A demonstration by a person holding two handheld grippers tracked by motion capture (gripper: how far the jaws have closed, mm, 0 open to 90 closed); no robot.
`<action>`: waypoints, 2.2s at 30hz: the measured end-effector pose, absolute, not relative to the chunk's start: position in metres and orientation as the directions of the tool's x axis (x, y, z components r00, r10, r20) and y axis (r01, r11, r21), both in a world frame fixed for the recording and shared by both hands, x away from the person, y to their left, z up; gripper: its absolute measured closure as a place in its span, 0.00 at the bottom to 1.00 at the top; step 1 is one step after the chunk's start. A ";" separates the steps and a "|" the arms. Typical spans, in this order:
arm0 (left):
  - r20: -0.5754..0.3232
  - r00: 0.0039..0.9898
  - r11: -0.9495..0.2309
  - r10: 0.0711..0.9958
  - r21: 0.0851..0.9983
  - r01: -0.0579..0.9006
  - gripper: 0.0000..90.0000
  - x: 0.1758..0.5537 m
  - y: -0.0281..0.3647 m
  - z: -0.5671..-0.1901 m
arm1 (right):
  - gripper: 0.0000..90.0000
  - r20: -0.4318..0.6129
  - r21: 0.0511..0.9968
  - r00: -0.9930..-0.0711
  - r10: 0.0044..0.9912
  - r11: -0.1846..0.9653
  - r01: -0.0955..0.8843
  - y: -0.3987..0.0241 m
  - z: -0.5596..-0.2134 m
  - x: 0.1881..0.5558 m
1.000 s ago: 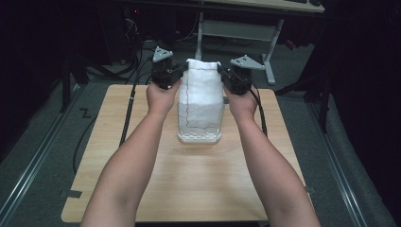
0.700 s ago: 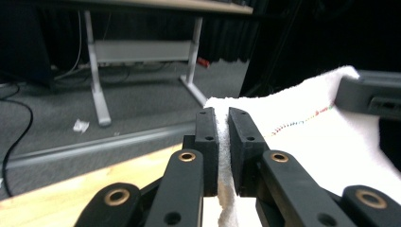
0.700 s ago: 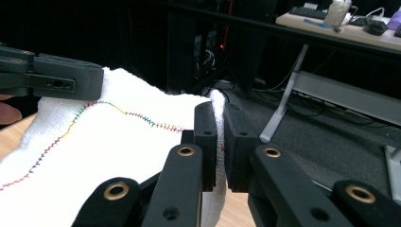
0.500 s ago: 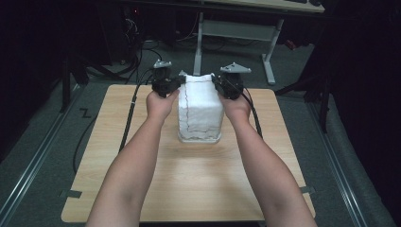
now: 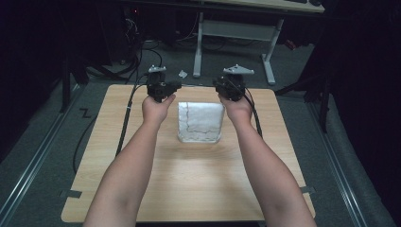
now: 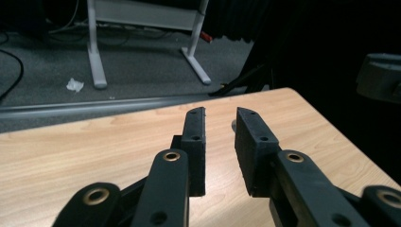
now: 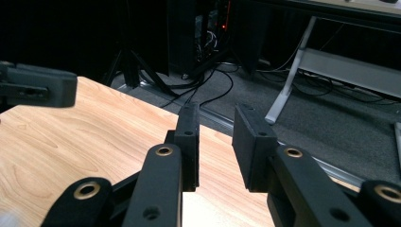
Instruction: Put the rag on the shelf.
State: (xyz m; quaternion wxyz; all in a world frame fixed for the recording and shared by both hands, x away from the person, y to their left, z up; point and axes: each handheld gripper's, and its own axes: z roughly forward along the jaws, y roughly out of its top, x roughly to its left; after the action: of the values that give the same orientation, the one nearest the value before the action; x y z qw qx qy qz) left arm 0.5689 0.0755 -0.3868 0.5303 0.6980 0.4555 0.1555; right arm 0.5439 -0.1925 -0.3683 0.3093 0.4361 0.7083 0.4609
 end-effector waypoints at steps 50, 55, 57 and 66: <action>-0.022 0.611 -0.190 0.792 0.941 0.280 0.61 0.395 0.121 -0.414 | 0.57 -0.156 0.933 -0.511 0.845 0.295 0.204 -0.220 -0.385 0.390; -0.043 0.632 -0.203 0.774 0.928 0.311 0.59 0.383 0.124 -0.433 | 0.55 -0.161 0.928 -0.523 0.837 0.309 0.209 -0.214 -0.397 0.379; -0.047 0.637 -0.214 0.769 0.921 0.326 0.59 0.380 0.124 -0.441 | 0.53 -0.162 0.922 -0.529 0.833 0.319 0.220 -0.212 -0.403 0.375; -0.085 0.669 -0.258 0.739 0.881 0.397 0.58 0.365 0.122 -0.480 | 0.52 -0.165 0.885 -0.557 0.814 0.372 0.281 -0.207 -0.452 0.356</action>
State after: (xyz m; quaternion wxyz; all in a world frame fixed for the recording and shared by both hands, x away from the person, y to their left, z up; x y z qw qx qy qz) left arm 0.3645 0.1217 -0.4796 0.4863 0.7732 0.3670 0.1759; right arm 0.3564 -0.2071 -0.4518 0.3078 0.3562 0.7689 0.4326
